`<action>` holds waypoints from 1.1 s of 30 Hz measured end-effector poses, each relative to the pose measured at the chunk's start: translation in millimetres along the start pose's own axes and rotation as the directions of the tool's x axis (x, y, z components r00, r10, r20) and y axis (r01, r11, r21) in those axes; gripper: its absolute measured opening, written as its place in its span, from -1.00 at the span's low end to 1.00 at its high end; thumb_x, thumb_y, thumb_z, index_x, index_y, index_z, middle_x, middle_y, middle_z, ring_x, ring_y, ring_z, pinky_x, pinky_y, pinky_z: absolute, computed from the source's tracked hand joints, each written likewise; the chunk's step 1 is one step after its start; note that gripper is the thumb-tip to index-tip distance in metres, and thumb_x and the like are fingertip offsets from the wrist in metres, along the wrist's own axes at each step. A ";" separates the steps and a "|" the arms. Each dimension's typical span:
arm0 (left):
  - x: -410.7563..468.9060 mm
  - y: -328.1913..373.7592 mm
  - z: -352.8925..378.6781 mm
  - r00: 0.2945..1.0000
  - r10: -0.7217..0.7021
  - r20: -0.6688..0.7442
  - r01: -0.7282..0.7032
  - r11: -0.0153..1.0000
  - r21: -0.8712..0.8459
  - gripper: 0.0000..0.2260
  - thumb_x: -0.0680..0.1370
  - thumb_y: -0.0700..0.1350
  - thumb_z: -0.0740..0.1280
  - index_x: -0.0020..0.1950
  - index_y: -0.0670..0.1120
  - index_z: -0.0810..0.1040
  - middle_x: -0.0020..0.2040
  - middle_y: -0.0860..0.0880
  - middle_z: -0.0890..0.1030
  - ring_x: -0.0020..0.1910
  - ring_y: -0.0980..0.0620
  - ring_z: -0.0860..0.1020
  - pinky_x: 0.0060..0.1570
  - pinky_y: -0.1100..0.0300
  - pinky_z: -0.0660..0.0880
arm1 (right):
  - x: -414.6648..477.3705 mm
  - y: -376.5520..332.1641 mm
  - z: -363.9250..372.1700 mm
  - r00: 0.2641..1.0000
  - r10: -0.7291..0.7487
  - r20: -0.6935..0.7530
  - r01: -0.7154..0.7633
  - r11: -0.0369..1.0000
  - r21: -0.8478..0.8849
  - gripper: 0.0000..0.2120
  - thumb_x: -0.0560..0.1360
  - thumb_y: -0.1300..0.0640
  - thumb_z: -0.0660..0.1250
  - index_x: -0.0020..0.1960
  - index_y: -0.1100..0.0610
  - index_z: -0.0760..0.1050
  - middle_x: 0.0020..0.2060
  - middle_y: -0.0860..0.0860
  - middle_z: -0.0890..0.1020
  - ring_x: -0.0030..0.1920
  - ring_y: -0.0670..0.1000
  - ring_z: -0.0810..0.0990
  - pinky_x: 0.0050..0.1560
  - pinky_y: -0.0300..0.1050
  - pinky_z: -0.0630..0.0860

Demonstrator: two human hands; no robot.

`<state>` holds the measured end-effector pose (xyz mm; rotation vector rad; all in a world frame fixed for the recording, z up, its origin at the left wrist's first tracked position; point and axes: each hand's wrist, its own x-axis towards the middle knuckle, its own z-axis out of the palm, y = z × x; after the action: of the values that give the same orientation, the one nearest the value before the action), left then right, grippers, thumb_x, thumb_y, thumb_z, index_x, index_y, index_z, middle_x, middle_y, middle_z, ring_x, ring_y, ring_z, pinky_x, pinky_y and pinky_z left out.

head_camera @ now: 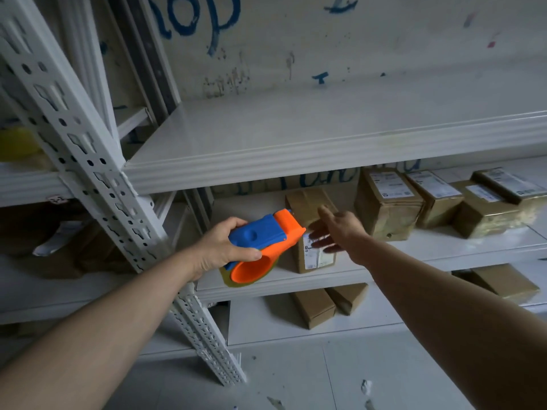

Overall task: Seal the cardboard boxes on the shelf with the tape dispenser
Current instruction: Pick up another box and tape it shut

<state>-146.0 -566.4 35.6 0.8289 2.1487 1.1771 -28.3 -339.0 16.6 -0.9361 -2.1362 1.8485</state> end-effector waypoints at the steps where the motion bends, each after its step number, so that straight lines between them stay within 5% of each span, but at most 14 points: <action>1: -3.5 1.1 1.0 1.000 0.008 0.011 -0.008 1.000 0.004 -0.28 0.07 0.13 0.55 0.18 0.01 0.46 0.07 0.01 0.60 0.01 0.07 0.61 -0.09 0.25 0.55 | -5.3 -1.5 1.7 0.987 0.095 0.127 -0.100 0.995 0.029 -0.45 0.63 -0.18 0.04 -0.02 0.23 0.61 -0.13 0.15 0.70 -0.15 0.09 0.68 -0.16 -0.08 0.59; 3: -9.5 2.4 3.6 0.999 0.016 0.033 -0.016 1.000 0.015 -0.28 0.08 0.13 0.55 0.19 0.02 0.46 0.08 0.01 0.60 0.02 0.07 0.61 -0.08 0.25 0.56 | -11.9 1.4 4.5 0.933 0.185 0.309 -0.240 0.959 0.153 -0.39 0.62 -0.22 -0.02 -0.03 0.24 0.58 -0.15 0.16 0.69 -0.10 0.11 0.66 -0.09 -0.03 0.57; 6: -16.7 3.6 7.4 0.999 0.014 0.053 -0.016 0.999 0.030 -0.29 0.09 0.12 0.55 0.20 0.02 0.45 0.09 -0.01 0.60 0.05 0.04 0.61 0.00 0.19 0.58 | -18.7 6.2 4.8 0.909 0.160 0.386 -0.299 0.895 0.332 -0.50 0.63 -0.17 0.06 -0.04 0.22 0.55 -0.24 0.13 0.68 -0.15 0.08 0.65 -0.13 -0.06 0.56; 16: -18.6 11.7 15.1 0.993 0.060 0.100 -0.080 0.976 0.204 -0.36 0.13 0.15 0.55 0.15 0.06 0.45 0.04 0.01 0.58 -0.02 0.07 0.59 -0.04 0.16 0.57 | -32.9 16.1 -11.4 0.911 0.113 0.396 -0.281 0.873 0.399 -0.75 0.50 -0.06 0.35 -0.12 0.14 0.56 -0.33 0.01 0.63 -0.23 -0.05 0.60 -0.11 -0.18 0.55; 21: -19.3 18.5 20.7 0.986 0.059 0.154 -0.098 0.960 0.260 -0.40 0.17 0.19 0.53 0.13 0.05 0.48 0.03 -0.03 0.59 -0.01 -0.01 0.61 0.00 0.05 0.60 | -39.6 19.4 -16.3 0.891 0.182 0.416 -0.362 0.838 0.408 -0.80 0.48 0.02 0.39 -0.16 0.17 0.53 -0.39 0.02 0.61 -0.30 -0.06 0.58 -0.27 -0.22 0.62; 27: -23.7 24.2 27.5 0.988 0.001 0.157 -0.049 0.952 0.301 -0.23 0.10 0.26 0.56 0.22 0.04 0.43 0.10 0.01 0.59 0.03 0.05 0.62 0.03 0.04 0.61 | -45.3 17.7 -16.4 0.916 0.250 0.313 -0.366 0.838 0.404 -0.87 0.53 0.15 0.36 -0.15 0.20 0.52 -0.40 0.05 0.58 -0.32 -0.06 0.56 -0.34 -0.24 0.60; 30: -23.0 29.8 36.9 0.992 -0.042 0.115 -0.025 0.846 0.533 0.02 0.02 0.35 0.55 0.39 0.09 0.26 0.28 0.05 0.46 0.23 0.02 0.50 0.20 -0.01 0.50 | -45.5 16.6 -18.5 0.928 0.251 0.275 -0.349 0.843 0.410 -0.85 0.55 0.13 0.33 -0.14 0.20 0.51 -0.38 0.06 0.56 -0.33 -0.06 0.55 -0.33 -0.22 0.59; 33: -23.2 32.7 49.9 0.999 -0.001 0.050 -0.034 0.712 0.702 0.03 0.19 0.13 0.58 0.50 0.15 0.04 0.36 -0.04 0.37 0.30 -0.06 0.42 0.26 0.01 0.42 | -43.4 19.3 -19.3 0.950 0.223 0.217 -0.292 0.881 0.372 -0.84 0.56 0.11 0.33 -0.11 0.21 0.50 -0.34 0.09 0.54 -0.32 -0.03 0.55 -0.23 -0.18 0.59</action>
<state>-87.1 -543.0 44.7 1.1669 2.5718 0.2778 22.4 -346.1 14.4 -1.0334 -1.6631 2.4535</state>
